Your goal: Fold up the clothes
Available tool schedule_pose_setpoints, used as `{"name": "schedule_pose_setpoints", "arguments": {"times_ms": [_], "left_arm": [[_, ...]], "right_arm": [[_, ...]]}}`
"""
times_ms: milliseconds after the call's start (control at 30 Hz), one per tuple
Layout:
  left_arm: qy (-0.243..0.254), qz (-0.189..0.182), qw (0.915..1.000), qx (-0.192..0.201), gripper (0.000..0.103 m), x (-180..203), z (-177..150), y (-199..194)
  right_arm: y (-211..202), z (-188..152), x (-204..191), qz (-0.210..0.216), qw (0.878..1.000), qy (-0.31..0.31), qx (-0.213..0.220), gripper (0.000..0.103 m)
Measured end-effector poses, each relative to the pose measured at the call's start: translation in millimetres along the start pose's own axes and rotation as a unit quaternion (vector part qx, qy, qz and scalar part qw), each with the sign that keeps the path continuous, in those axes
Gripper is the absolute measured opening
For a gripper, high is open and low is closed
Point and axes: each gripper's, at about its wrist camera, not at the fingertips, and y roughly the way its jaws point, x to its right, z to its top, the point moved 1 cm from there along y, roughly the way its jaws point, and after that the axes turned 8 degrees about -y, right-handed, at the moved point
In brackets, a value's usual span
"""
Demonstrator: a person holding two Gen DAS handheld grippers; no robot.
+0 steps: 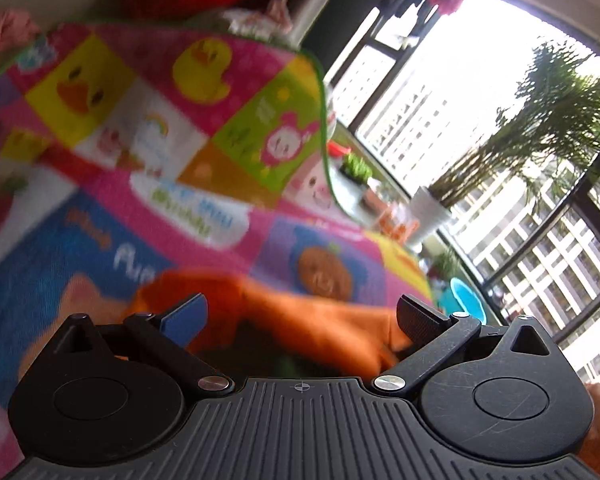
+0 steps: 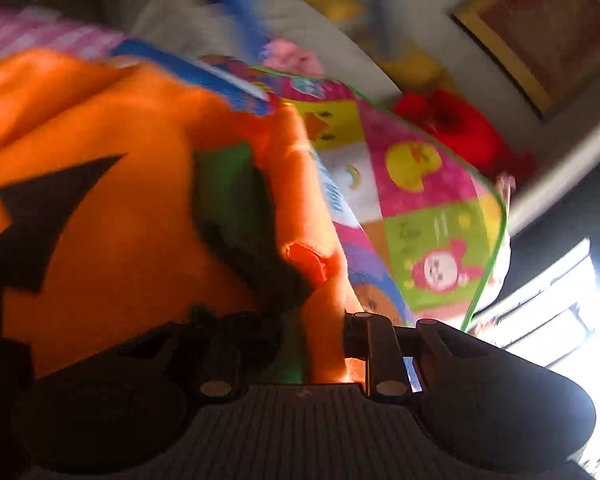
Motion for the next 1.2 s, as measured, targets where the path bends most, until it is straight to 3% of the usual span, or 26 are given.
{"name": "schedule_pose_setpoints", "arguments": {"times_ms": [100, 167, 233, 300, 400, 533, 600, 733, 900, 1033, 1133, 1200], "left_arm": [[0.030, 0.049, 0.9981, -0.025, 0.103, 6.1, -5.7, 23.5], [0.058, 0.092, 0.9923, -0.059, 0.103, 1.3, -22.5, 44.9], [0.065, 0.103, 0.9900, -0.070, 0.103, -1.9, -30.0, 48.3], [0.071, 0.111, 0.9881, -0.079, 0.103, -4.9, -36.5, 50.0], [0.079, 0.124, 0.9849, -0.092, 0.103, -9.3, -46.3, 52.5], [0.090, 0.140, 0.9800, -0.109, 0.103, -15.3, -59.3, 55.8], [0.089, 0.141, 0.9799, -0.109, 0.103, -15.5, -59.6, 55.1], [0.082, 0.136, 0.9808, -0.113, 0.103, -15.9, -58.5, 54.6], [0.068, 0.127, 0.9830, -0.113, 0.103, -17.7, -56.8, 53.8], [-0.014, 0.053, 0.9928, -0.106, 0.103, -26.7, -39.1, 32.6], [-0.067, 0.006, 0.9921, -0.106, 0.102, -32.5, -29.1, 24.9], [-0.077, -0.005, 0.9906, -0.113, 0.094, -30.4, -29.6, 33.6]], "right_arm": [[-19.0, -8.1, 21.1, 0.046, 0.997, 0.061, 0.004, 0.022], [-31.7, -13.4, 35.3, 0.077, 0.992, 0.102, 0.007, 0.023], [-44.5, -18.7, 49.4, 0.107, 0.984, 0.143, 0.010, 0.025], [-57.4, -24.1, 64.4, 0.137, 0.973, 0.184, 0.014, 0.033], [-77.9, -38.0, 109.8, 0.169, 0.947, 0.267, 0.054, 0.046], [-61.8, -49.8, 144.2, 0.145, 0.924, 0.350, 0.054, 0.052], [-36.7, -50.7, 133.0, 0.155, 0.928, 0.339, 0.017, 0.053], [-1.3, -61.9, 85.8, 0.167, 0.948, 0.264, -0.063, 0.055], [-1.1, -60.6, 83.5, 0.155, 0.951, 0.259, -0.063, 0.059], [-1.1, -59.6, 81.6, 0.145, 0.954, 0.255, -0.062, 0.060], [-1.0, -58.8, 80.2, 0.137, 0.956, 0.252, -0.062, 0.059], [-0.9, -58.3, 79.2, 0.132, 0.957, 0.250, -0.061, 0.059]]}}
